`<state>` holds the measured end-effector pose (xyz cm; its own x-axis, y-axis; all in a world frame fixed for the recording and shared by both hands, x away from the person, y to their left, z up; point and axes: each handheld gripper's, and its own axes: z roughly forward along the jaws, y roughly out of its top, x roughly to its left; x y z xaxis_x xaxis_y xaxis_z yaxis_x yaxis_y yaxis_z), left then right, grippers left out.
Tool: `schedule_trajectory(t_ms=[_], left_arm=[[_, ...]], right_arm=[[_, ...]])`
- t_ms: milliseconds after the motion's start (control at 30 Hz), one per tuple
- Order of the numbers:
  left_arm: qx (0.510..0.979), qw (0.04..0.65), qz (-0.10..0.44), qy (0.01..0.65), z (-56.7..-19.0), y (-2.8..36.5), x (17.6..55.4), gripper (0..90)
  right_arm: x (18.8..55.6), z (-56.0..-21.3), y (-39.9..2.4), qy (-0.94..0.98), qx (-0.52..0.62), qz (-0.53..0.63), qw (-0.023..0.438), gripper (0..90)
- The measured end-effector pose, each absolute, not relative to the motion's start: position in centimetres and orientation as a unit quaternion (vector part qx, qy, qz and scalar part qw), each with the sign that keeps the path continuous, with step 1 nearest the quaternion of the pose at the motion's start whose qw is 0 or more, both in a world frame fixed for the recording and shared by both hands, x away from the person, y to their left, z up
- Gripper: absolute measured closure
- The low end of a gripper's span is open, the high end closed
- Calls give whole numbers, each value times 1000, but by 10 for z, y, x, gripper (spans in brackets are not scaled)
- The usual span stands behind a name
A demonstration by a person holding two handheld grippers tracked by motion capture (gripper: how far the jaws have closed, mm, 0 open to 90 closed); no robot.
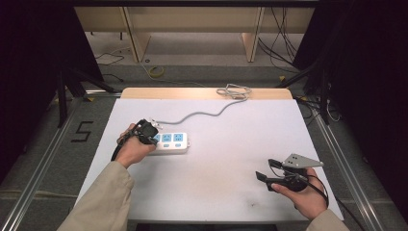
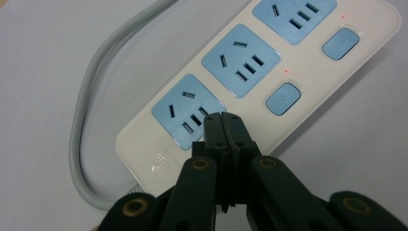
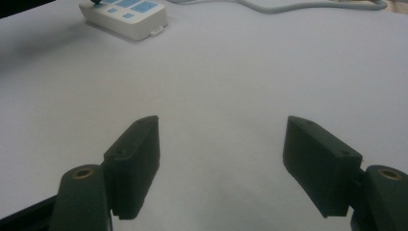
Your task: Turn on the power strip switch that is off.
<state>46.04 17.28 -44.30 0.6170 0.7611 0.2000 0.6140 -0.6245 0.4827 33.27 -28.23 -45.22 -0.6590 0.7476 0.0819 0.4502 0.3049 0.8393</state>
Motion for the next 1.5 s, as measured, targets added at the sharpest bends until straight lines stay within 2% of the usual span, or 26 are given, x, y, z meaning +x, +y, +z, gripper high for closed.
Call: schedule_trajectory(t_ms=[1067, 1500], left_arm=[[886, 173, 207, 378, -447, 169, 458, 900], [880, 188, 199, 387, -447, 173, 459, 899]], right_arm=[[332, -452, -282, 791, 378, 451, 165, 296], [333, -453, -282, 792, 378, 450, 164, 296]])
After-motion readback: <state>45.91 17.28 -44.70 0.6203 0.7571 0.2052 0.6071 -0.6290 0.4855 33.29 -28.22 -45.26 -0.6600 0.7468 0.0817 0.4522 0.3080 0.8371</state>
